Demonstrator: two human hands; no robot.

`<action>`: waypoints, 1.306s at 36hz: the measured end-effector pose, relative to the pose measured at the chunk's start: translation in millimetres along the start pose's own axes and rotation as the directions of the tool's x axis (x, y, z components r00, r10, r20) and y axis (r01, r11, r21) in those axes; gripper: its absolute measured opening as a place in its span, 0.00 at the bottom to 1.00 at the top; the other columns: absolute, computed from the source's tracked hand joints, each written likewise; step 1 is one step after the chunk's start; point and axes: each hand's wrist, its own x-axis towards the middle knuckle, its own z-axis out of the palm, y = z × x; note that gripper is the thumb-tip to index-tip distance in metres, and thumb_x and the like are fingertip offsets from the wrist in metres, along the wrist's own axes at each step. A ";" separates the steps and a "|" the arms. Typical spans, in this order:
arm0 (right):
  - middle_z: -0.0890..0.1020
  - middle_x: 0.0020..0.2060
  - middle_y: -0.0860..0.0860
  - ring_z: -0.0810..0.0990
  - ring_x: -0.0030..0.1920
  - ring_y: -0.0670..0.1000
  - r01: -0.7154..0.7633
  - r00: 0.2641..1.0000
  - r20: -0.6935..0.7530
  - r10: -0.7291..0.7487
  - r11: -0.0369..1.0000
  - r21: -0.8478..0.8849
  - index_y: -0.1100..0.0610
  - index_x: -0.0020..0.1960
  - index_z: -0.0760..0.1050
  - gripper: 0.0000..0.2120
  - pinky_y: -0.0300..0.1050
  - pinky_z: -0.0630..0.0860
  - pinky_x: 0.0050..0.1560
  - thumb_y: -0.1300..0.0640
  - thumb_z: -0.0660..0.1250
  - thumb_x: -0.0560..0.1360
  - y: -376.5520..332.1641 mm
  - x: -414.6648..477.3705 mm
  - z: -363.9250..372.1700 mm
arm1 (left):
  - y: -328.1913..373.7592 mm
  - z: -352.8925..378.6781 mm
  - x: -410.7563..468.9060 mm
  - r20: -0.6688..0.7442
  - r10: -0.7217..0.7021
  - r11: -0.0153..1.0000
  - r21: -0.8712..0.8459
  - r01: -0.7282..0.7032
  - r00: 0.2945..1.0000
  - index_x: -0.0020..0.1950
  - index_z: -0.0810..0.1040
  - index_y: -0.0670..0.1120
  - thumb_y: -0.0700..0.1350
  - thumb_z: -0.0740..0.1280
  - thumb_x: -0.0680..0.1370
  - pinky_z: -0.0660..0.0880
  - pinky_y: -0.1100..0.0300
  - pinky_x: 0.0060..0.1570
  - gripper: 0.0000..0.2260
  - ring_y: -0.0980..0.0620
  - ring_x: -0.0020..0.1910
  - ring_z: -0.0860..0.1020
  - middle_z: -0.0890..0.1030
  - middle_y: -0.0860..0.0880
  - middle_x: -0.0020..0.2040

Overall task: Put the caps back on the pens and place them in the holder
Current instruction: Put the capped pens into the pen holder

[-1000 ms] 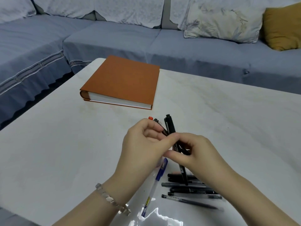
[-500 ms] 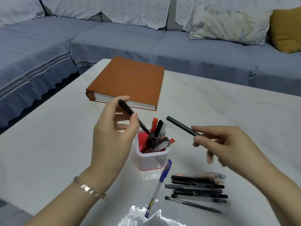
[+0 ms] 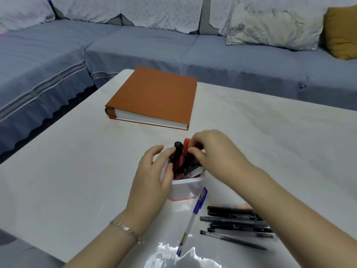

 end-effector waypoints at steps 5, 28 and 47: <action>0.71 0.61 0.43 0.58 0.64 0.43 0.158 0.983 -0.105 -0.147 0.982 0.102 0.55 0.65 0.69 0.20 0.36 0.53 0.64 0.51 0.49 0.78 14.1 -21.4 19.4 | -2.1 -2.1 -4.6 0.186 -0.080 0.990 -0.103 0.100 0.979 0.72 0.55 0.57 0.51 0.59 0.78 0.57 0.67 0.65 0.24 0.61 0.70 0.58 0.58 0.60 0.71; 0.71 0.31 0.52 0.71 0.34 0.54 -0.569 0.796 0.283 0.535 0.821 0.050 0.57 0.33 0.64 0.11 0.40 0.60 0.25 0.56 0.67 0.66 42.8 -34.3 87.4 | -12.9 0.8 -2.4 0.309 -0.194 0.907 -0.305 0.290 0.931 0.69 0.57 0.61 0.46 0.74 0.68 0.64 0.73 0.52 0.37 0.73 0.56 0.64 0.62 0.71 0.59; 0.69 0.26 0.53 0.66 0.28 0.50 -0.657 0.753 0.256 0.606 0.716 0.236 0.60 0.30 0.66 0.14 0.39 0.63 0.27 0.60 0.71 0.64 51.6 -33.3 81.9 | -6.5 -0.5 -1.1 0.350 -0.225 0.873 -0.343 0.348 0.909 0.71 0.57 0.57 0.42 0.74 0.68 0.65 0.64 0.59 0.37 0.63 0.62 0.62 0.63 0.63 0.64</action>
